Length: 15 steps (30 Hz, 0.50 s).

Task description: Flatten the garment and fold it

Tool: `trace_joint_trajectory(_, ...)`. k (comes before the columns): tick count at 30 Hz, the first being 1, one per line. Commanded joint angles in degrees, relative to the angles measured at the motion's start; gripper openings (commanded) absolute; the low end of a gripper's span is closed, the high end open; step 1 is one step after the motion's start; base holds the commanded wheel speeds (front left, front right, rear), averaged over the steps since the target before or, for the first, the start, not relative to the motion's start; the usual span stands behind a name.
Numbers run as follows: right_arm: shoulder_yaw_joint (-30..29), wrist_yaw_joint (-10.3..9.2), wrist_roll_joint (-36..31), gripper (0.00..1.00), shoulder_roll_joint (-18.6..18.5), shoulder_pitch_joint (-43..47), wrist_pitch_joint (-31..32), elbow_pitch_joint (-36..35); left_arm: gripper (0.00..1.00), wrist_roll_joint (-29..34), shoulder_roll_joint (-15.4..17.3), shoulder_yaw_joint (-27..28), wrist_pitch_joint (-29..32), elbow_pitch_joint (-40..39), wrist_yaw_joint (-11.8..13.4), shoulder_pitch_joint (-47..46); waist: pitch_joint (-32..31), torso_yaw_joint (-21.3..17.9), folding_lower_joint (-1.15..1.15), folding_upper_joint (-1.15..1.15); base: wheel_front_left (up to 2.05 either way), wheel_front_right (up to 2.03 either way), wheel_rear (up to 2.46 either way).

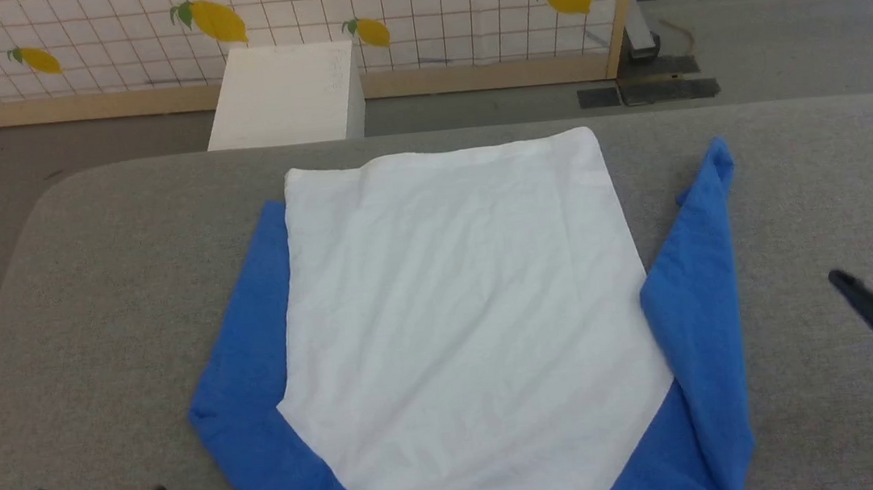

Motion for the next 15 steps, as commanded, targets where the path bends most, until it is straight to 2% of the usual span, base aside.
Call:
trace_joint_trajectory(1,-1.18,-0.09,-1.51,1.00,0.73,-3.11,-1.47,1.12,1.00,1.51,0.14,1.47,-4.06,-1.36,0.09,-1.89,1.42,0.20,0.00,0.00,0.00,0.00,0.00)
trace_joint_trajectory(6,-3.89,-0.09,-6.92,1.00,1.93,-13.29,-7.97,7.01,1.00,5.12,-1.59,3.95,-20.06,-3.84,-2.22,-6.32,5.48,0.92,0.00,0.00,0.00,0.00,0.00)
trace_joint_trajectory(11,-4.70,-0.09,-10.62,1.00,2.65,-23.91,-10.52,15.82,1.00,9.58,-2.38,2.22,-34.17,-2.99,-6.31,-10.38,11.11,2.24,0.00,0.00,0.00,0.00,0.00)
trace_joint_trajectory(15,-4.68,-0.09,-14.01,1.00,2.45,-31.59,-9.87,23.23,1.00,12.64,-3.66,1.29,-38.02,-2.48,-7.94,-13.61,15.39,3.49,0.00,0.00,0.00,0.00,0.00)
